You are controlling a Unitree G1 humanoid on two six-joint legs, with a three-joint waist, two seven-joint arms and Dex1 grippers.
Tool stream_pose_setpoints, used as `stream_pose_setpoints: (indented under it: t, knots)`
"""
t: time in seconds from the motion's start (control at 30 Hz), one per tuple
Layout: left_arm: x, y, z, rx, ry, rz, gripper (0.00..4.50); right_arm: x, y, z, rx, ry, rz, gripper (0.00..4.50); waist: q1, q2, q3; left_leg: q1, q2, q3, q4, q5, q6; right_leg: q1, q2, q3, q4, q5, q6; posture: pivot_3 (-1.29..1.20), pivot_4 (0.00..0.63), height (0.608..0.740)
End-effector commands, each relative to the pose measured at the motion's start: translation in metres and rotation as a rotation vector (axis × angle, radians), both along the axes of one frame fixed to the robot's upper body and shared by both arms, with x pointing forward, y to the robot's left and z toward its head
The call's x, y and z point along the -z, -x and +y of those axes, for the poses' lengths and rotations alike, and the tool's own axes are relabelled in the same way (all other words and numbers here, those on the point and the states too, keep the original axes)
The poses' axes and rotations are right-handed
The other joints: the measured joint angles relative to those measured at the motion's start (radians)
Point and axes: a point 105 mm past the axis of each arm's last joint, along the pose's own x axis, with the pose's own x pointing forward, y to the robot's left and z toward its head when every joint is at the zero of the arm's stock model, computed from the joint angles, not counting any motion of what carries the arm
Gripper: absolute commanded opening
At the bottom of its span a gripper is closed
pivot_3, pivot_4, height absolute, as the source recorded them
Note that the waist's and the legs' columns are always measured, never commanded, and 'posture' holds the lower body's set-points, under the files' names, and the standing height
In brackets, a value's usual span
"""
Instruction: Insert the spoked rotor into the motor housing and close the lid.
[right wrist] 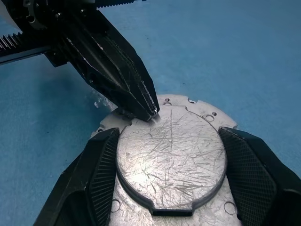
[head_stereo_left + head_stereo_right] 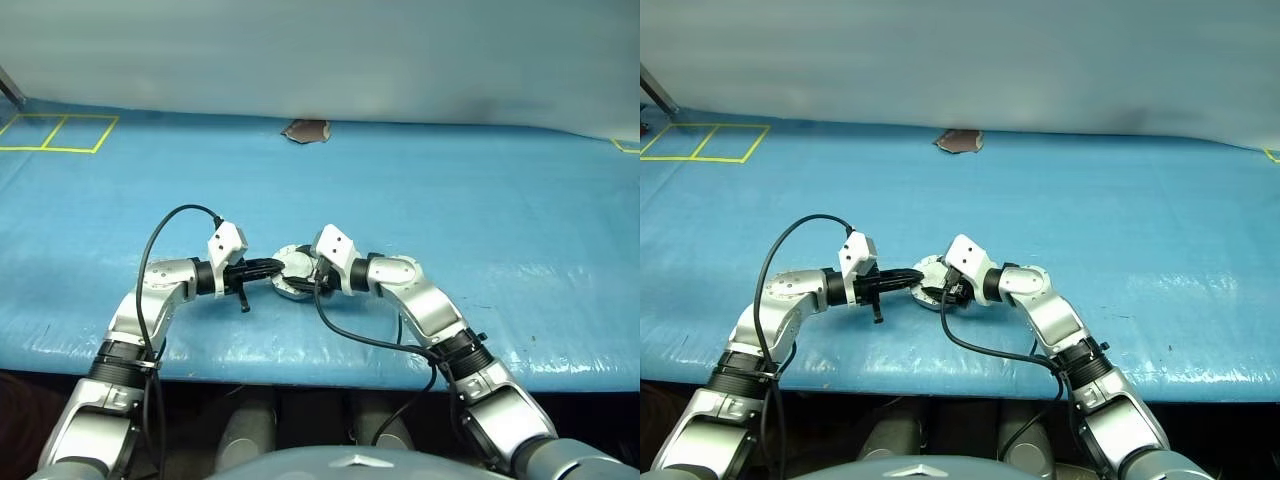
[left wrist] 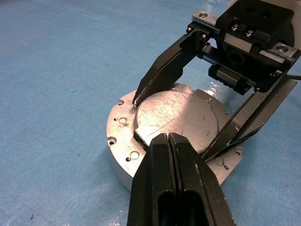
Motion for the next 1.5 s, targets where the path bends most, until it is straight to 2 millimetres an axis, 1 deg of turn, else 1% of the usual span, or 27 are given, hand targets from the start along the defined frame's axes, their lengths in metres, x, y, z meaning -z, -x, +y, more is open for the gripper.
stream_pose_setpoints:
  t: [0.03, 0.2, 0.33, 0.5, 0.7, 1.03, 1.17, 1.33, 1.5]
  knots:
    - [0.020, 0.014, 0.004, 0.027, -0.017, 0.137, 0.03, 0.004, -0.009, -0.014, 0.094, 0.017, 0.001, 3.03, 0.000, 0.000, 0.000, 0.000, 0.000, 0.000, 0.000, 0.000, 0.000, 0.000, 0.000, 0.000, 0.000, 0.000, 0.000, 0.00, 0.150, 0.740]
    - [0.013, 0.007, 0.006, -0.056, 0.103, 0.250, 0.03, 0.004, -0.009, -0.014, 0.092, 0.018, 0.001, 3.03, 0.000, 0.000, 0.000, 0.000, 0.000, 0.000, 0.000, 0.000, 0.000, 0.000, 0.000, 0.000, 0.000, 0.000, 0.000, 0.00, 0.150, 0.740]
    - [0.016, 0.007, 0.010, -0.079, 0.074, 0.269, 0.03, 0.003, -0.009, -0.012, 0.091, 0.009, -0.002, 3.03, 0.000, 0.000, 0.000, -0.001, 0.000, -0.001, 0.000, 0.000, 0.000, -0.001, 0.000, -0.001, 0.000, 0.000, 0.000, 0.00, 0.150, 0.740]
    - [0.017, 0.001, 0.019, -0.122, 0.036, 0.226, 0.03, 0.004, -0.009, -0.012, 0.094, 0.008, -0.002, 3.03, 0.000, 0.000, 0.000, -0.001, 0.000, 0.000, 0.000, 0.000, 0.000, -0.001, -0.001, -0.001, 0.000, 0.000, 0.000, 0.00, 0.150, 0.740]
    - [0.017, -0.004, 0.019, -0.145, 0.013, 0.170, 0.03, 0.004, -0.008, -0.013, 0.101, 0.004, -0.001, 3.03, 0.001, 0.000, 0.000, -0.001, -0.001, 0.000, 0.000, 0.000, 0.000, -0.001, -0.002, -0.001, 0.000, 0.000, 0.000, 0.00, 0.150, 0.740]
    - [0.019, -0.005, 0.013, -0.133, 0.010, 0.162, 0.03, 0.005, -0.008, -0.016, 0.122, 0.010, 0.005, 3.03, 0.002, 0.000, 0.000, -0.002, -0.001, 0.000, 0.000, 0.000, 0.000, -0.002, -0.002, -0.001, -0.001, 0.000, 0.000, 0.00, 0.150, 0.740]
    - [0.020, -0.005, 0.009, -0.127, 0.017, 0.174, 0.03, 0.005, -0.006, -0.016, 0.119, 0.008, 0.009, 3.03, 0.004, 0.000, 0.000, -0.002, -0.001, 0.000, 0.000, 0.000, 0.000, -0.002, -0.002, -0.001, -0.001, 0.000, 0.000, 0.00, 0.150, 0.740]
    - [0.025, -0.004, 0.002, -0.110, 0.001, 0.183, 0.03, 0.006, -0.004, -0.014, 0.115, 0.010, 0.007, 3.03, 0.009, 0.000, 0.000, -0.002, -0.001, 0.000, 0.000, 0.000, 0.000, -0.002, -0.002, -0.001, -0.001, 0.000, 0.000, 0.00, 0.150, 0.740]
    - [0.025, -0.004, 0.001, -0.103, 0.009, 0.185, 0.03, 0.003, 0.001, -0.013, 0.099, -0.006, 0.021, 3.03, 0.013, 0.000, 0.000, -0.003, -0.001, 0.000, 0.000, 0.000, 0.000, -0.003, -0.003, -0.001, -0.002, 0.000, 0.000, 0.00, 0.150, 0.740]
